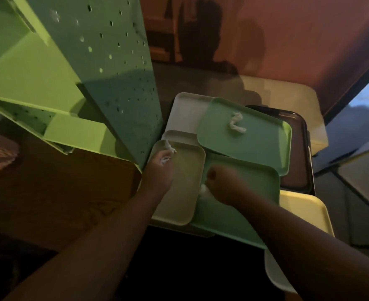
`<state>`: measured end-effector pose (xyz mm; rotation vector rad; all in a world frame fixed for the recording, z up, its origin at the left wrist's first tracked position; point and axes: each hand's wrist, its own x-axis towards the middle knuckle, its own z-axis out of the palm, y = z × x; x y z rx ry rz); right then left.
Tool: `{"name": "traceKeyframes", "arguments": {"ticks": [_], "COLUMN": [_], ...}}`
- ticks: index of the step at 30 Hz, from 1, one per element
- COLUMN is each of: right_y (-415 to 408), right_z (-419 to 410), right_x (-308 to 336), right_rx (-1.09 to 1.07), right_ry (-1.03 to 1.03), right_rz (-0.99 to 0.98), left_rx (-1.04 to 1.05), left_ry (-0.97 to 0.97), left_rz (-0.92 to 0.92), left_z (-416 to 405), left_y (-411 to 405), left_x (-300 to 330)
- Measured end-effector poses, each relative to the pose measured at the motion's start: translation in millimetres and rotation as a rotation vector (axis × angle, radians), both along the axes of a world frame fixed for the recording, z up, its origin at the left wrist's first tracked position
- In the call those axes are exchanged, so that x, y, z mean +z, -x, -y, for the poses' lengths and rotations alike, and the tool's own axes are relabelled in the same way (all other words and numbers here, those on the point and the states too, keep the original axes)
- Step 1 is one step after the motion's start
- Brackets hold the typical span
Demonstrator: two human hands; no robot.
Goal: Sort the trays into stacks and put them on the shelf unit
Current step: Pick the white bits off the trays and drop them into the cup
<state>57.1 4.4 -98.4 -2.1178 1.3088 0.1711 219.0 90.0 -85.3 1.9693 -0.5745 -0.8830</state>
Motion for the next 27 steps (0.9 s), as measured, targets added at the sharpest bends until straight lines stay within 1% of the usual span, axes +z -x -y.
{"name": "traceKeyframes", "arguments": {"ticks": [2, 4, 6, 7, 8, 9, 10, 11, 12, 14, 15, 17, 20, 21, 23, 25, 27], "right_y": [-18.7, -41.5, -62.4, -70.9, -77.9, -83.8, -89.2, -94.7, -100.4, -112.2, -118.0, -131.2, -138.9, -138.9, -131.5, -116.4, -97.7], "right_z": [1.9, -0.5, -5.9, -8.3, -8.7, -8.0, -6.3, -3.3, 0.4, 3.8, 2.2, -2.8, -10.0, -12.7, -15.4, -13.4, -6.3], "right_x": [18.5, 37.3, 47.5, 49.2, 47.9, 45.8, 41.3, 34.5, 26.6, 10.5, 5.3, -1.8, -13.2, -14.3, -17.9, -14.0, 1.0], "right_rx": [-0.115, -0.168, -0.148, -0.159, -0.209, -0.274, -0.330, -0.353, -0.327, -0.183, -0.083, 0.093, 0.354, 0.390, 0.313, 0.099, -0.162], "right_ry": [0.035, -0.085, -0.237, -0.302, -0.376, -0.452, -0.491, -0.441, -0.306, -0.019, 0.068, 0.116, 0.218, 0.256, 0.251, 0.175, 0.103], "right_rz": [0.223, 0.411, 0.504, 0.526, 0.549, 0.571, 0.578, 0.560, 0.507, 0.350, 0.270, 0.125, -0.118, -0.176, -0.186, -0.062, 0.117], "left_rx": [-0.049, -0.099, -0.095, -0.073, -0.044, -0.010, 0.011, 0.008, -0.022, -0.088, -0.116, -0.170, -0.252, -0.271, -0.284, -0.292, -0.291], "left_ry": [-0.007, -0.030, -0.039, -0.035, -0.030, -0.030, -0.038, -0.047, -0.056, -0.074, -0.079, -0.088, -0.124, -0.125, -0.113, -0.098, -0.069], "left_rz": [-0.072, -0.265, -0.466, -0.535, -0.559, -0.562, -0.524, -0.480, -0.433, -0.368, -0.355, -0.331, -0.188, -0.158, -0.137, -0.145, -0.151], "left_z": [-0.1, 1.0, 2.7, 2.7, 2.8, 2.2, 1.0, -0.9, -3.0, -10.8, -14.7, -21.6, -23.1, -22.3, -19.6, -16.3, -7.0], "left_y": [-1.0, 0.5, -0.6, -3.0, -6.8, -11.8, -18.3, -25.4, -32.3, -45.0, -50.4, -61.9, -72.7, -74.1, -71.3, -62.7, -52.8], "left_x": [1.9, 8.4, 14.4, 18.3, 22.0, 25.9, 27.7, 27.1, 24.4, 20.1, 17.1, 11.4, 6.3, 5.9, 5.8, 3.6, 1.9]}}
